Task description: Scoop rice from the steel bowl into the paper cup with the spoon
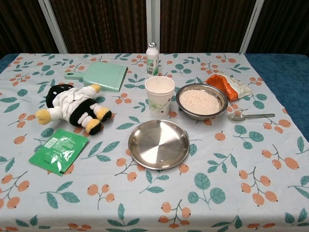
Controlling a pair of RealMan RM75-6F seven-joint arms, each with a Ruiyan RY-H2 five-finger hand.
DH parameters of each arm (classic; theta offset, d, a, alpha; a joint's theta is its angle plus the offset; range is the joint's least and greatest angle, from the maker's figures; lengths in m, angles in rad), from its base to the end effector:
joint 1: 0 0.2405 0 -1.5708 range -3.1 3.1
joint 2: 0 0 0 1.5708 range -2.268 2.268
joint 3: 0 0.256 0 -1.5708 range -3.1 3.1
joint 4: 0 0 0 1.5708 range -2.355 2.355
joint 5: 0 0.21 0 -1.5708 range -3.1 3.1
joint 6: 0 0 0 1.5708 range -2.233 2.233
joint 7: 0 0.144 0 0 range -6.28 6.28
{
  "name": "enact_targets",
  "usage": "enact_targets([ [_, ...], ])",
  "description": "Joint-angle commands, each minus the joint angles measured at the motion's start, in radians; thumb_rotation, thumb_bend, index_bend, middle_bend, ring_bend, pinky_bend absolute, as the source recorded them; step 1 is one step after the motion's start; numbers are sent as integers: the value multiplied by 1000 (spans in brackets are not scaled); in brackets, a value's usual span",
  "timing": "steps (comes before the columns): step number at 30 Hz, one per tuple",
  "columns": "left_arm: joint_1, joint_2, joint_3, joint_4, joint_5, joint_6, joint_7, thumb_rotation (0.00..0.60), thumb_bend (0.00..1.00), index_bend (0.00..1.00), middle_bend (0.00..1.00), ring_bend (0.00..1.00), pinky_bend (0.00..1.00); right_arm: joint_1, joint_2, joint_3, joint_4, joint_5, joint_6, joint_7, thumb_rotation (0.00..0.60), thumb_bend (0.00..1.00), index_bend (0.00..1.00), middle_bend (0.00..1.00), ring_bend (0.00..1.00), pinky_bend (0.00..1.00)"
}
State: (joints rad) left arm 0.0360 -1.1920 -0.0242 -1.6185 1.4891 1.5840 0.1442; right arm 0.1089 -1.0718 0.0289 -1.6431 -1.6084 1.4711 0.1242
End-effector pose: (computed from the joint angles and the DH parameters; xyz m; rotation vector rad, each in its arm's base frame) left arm -0.3204 0.1371 0.1455 -1.2906 -0.8811 -0.7951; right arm -0.2926 -0.1825 0.1603 1.4772 -0.9578 1.0345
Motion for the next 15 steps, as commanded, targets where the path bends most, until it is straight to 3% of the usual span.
enact_targets([
  [1,-1,0,0,0,0,0,0,600,70,163,122,61,43,51,9,15,-22,17,-78,-49,600,229,97,242,0,1],
  [7,3,-3,3,2,-14,-10,-3,600,70,163,122,60,43,184,-44,70,4,118,-287,-120,600,218,256,305,45,50],
  [15,-4,-7,3,2,-28,-33,0,600,70,163,122,60,43,336,-228,94,188,231,-503,-258,600,214,373,346,63,54],
])
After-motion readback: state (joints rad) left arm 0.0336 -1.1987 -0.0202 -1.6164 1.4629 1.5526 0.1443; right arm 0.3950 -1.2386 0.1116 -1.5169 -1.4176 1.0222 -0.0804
